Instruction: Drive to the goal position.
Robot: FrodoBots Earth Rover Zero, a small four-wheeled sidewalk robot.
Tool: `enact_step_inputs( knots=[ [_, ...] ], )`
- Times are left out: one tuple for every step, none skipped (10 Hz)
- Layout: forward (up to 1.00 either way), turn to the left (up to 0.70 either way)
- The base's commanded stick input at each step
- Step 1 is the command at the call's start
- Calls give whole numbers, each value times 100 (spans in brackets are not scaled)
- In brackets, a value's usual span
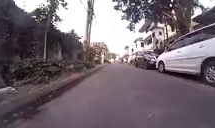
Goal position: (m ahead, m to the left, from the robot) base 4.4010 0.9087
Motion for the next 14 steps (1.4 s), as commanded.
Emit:
enact_step_inputs(
  knots=[
    [100, 0],
    [100, 0],
    [100, 0],
    [100, 0],
    [100, 0],
    [100, 0],
    [100, 0],
    [100, 0],
    [100, 0],
    [100, 0],
    [100, 0],
    [100, -11],
    [100, -35],
    [100, -36]
  ],
)
